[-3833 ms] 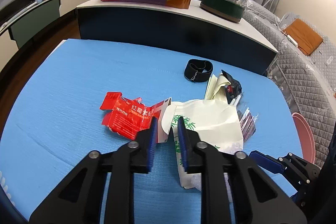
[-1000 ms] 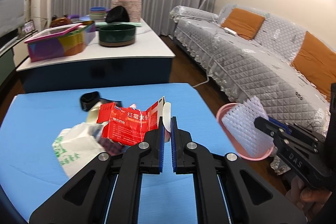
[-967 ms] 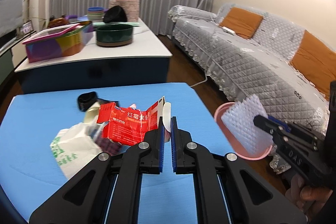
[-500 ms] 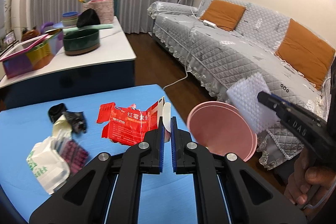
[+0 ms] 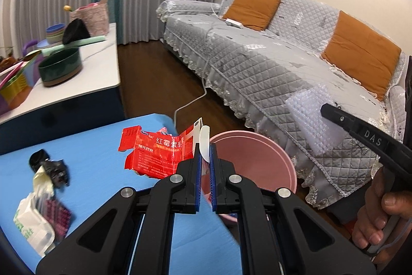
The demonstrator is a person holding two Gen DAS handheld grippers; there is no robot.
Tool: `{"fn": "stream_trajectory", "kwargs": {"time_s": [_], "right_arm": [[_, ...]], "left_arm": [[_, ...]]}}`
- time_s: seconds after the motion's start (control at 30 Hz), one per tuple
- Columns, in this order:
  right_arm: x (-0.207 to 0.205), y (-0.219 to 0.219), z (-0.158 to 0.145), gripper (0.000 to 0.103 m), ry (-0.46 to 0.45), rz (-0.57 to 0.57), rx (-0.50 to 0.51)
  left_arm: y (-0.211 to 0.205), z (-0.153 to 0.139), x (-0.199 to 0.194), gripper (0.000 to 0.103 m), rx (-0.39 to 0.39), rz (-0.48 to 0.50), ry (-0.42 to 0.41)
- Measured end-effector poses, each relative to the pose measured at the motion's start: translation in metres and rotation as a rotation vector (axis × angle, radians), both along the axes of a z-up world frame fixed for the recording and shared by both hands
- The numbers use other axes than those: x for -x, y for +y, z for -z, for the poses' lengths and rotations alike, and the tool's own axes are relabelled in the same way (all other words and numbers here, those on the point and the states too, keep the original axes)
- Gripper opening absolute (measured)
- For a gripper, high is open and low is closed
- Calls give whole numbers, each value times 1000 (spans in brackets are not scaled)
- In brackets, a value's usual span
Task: Collect trash
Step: 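Carry the red packet and foam net over the pink bin with both tools, then open the left tool over the bin while the right tool releases the foam net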
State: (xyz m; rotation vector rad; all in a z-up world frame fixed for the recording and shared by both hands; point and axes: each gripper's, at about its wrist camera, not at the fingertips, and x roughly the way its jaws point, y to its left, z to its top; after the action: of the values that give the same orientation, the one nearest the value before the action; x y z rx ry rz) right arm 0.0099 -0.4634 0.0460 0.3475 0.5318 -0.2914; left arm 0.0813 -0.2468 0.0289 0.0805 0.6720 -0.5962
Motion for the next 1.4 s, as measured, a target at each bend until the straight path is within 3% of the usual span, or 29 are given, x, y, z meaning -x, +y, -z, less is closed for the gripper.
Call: {"fn": "stream_trajectory", "kwargs": {"time_s": [0.43,0.93,1.03,1.07,1.17,1.2,1.4], "right_arm": [[-7,-18,12,13,26,39,-39],[-18,-24,22,13,52,48,-50],[-20,-25,23,18,67,69,-40],[-20,-26,25,26,72,75,-43],[-21,-28,27,37,79,89,-50],[-21,-27,27,41,80,90,-48],[-24,-24,27,46,83,83,-42]], "left_arm": [[-51,15,-17,5,-8,96,44],[-80,31,-33,5,-18,155,80],[-84,34,-35,6,-22,179,99],[-85,36,-37,7,-26,185,106],[-83,38,-39,20,-20,180,117],[-81,38,-38,20,-18,176,118],[-67,36,-36,20,-16,157,116]]}}
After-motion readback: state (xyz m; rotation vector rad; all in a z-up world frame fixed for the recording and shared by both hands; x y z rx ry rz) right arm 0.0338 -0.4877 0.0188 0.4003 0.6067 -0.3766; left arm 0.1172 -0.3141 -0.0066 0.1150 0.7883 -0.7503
